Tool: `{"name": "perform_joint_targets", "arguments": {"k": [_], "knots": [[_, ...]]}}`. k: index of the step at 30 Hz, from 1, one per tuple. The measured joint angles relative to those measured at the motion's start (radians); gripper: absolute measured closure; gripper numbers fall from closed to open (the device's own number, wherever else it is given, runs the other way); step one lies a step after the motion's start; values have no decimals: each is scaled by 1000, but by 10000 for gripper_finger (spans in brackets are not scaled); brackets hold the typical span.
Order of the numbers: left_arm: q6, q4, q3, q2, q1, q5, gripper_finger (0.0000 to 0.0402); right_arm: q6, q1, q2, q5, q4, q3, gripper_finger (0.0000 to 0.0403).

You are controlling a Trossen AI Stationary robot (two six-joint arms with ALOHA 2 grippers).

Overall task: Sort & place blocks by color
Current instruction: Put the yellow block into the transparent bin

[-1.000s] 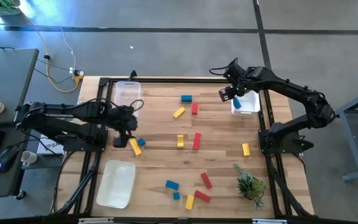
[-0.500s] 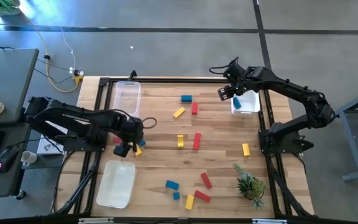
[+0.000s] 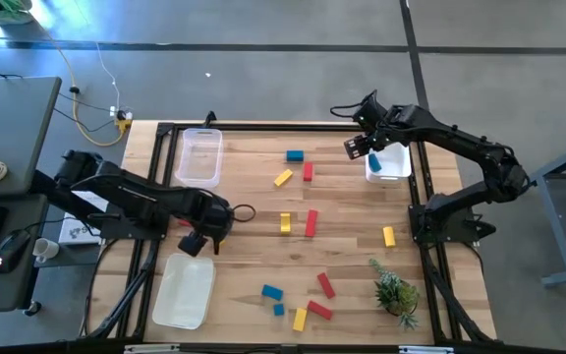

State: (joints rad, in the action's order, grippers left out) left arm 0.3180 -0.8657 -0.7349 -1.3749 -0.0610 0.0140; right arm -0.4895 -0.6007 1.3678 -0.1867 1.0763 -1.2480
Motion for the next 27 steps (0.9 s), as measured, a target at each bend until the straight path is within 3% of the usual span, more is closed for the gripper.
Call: {"name": "perform_joint_targets", "arguments": {"k": [11, 18, 27], "knots": [[0, 79, -1, -102, -2, -62, 163, 0, 0, 0, 0, -2, 0, 217], [8, 77, -4, -159, -1, -5, 163, 0, 0, 0, 0, -2, 0, 217], [9, 80, -3, -167, 0, -3, 179, 0, 0, 0, 0, -2, 0, 217]]}}
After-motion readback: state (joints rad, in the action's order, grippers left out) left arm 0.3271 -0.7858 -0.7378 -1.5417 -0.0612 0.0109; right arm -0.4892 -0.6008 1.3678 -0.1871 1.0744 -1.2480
